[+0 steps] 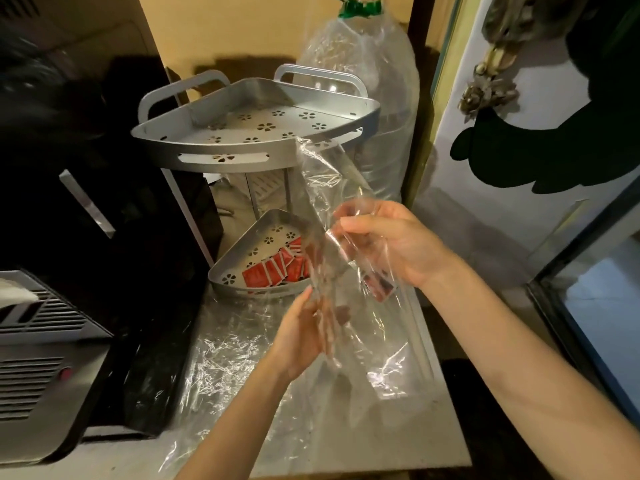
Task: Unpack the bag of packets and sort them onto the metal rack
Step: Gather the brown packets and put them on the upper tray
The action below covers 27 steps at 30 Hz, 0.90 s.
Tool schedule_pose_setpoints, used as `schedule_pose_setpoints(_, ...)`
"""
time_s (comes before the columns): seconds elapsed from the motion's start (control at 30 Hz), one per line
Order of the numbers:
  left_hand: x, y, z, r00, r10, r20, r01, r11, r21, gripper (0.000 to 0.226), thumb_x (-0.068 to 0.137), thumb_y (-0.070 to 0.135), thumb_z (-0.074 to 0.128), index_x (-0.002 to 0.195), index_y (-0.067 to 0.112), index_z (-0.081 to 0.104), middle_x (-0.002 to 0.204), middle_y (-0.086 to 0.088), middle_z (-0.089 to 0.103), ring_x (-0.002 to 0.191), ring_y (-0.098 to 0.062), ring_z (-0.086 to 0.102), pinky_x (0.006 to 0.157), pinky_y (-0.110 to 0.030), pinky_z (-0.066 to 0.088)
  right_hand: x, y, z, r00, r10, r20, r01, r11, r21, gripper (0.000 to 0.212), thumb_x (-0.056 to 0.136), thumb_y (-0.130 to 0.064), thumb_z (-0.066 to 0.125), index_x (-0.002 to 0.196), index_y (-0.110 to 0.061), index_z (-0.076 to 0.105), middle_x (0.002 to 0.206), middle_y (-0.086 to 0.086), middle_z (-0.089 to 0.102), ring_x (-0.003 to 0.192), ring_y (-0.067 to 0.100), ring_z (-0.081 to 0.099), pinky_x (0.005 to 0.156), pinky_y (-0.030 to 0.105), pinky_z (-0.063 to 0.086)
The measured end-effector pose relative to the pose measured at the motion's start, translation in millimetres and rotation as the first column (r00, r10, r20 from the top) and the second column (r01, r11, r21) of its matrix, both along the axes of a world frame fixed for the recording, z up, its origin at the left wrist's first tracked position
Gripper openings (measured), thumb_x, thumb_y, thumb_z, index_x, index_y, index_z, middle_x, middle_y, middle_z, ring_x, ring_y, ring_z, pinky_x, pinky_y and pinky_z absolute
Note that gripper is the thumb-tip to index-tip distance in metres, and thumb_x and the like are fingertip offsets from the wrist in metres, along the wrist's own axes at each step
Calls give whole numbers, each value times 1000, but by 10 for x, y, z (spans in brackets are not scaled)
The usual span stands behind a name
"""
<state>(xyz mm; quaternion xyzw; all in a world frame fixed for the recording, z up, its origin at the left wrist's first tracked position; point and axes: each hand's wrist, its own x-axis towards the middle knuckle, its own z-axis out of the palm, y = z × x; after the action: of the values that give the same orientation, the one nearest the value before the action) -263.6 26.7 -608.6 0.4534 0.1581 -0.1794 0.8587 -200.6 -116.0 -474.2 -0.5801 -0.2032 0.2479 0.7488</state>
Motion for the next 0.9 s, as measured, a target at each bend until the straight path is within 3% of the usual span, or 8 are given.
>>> schedule_pose_setpoints(0.1,-47,134,27,1000,1,22,1,996,-91,46,85,41,47,112,4,57,92,-17,61,71,-19,65,74,-31,55,35,-43,-57,992,-19,-125,38,988,151,16,71,-4,61,68,-16,72,63,0,68,55,8,63,49,19,50)
schedule_pose_setpoints(0.13,-68,165,30,1000,22,3,-22,994,-107,37,82,36,51,101,5,58,80,-11,60,56,-13,63,58,-23,55,39,-78,-70,987,-33,-155,59,983,172,18,70,-5,58,65,-16,71,60,0,67,51,7,61,47,18,49)
schedule_pose_setpoints(0.2,-128,259,9,995,92,-29,-93,994,-57,31,76,29,58,98,8,55,73,-7,60,48,-11,61,46,-21,51,91,-177,-182,977,-46,-210,87,978,189,19,69,-9,55,63,-18,71,59,-2,65,48,7,59,46,18,48)
schedule_pose_setpoints(0.3,-228,405,-12,981,190,-24,-186,975,125,31,79,23,62,109,16,57,76,-7,68,55,-16,66,49,-28,54,185,-317,-483,937,-147,-318,188,976,105,17,73,-13,56,67,-19,70,63,-5,68,56,7,63,60,23,51)
schedule_pose_setpoints(0.47,-415,563,-22,974,226,16,-207,859,468,29,86,21,59,114,17,52,85,-8,68,58,-18,67,54,-31,56,187,-474,-1047,892,-311,-329,238,940,-244,12,83,-9,51,91,-11,60,71,-2,69,66,11,64,72,31,46)
schedule_pose_setpoints(0.67,-647,606,-114,990,88,112,-142,550,823,31,88,19,57,117,18,47,79,-1,70,57,-7,67,54,-21,53,34,-554,-1438,917,-292,-272,152,886,-439,15,84,5,50,83,-1,64,63,-3,72,68,5,67,64,16,46)
schedule_pose_setpoints(0.83,-648,574,-232,989,65,129,-142,264,954,36,86,21,61,120,14,51,73,7,62,66,-13,62,60,-31,52,28,-553,-1624,884,-298,-360,80,856,-511,10,81,1,59,90,-3,64,70,6,74,68,18,67,61,29,54)
schedule_pose_setpoints(0.9,-624,560,-255,989,47,142,-149,208,967,37,84,19,63,119,13,54,79,6,61,69,-12,59,59,-26,50,35,-553,-1700,879,-342,-332,101,814,-572,17,79,-4,64,96,-3,65,77,8,75,79,24,68,73,36,54)
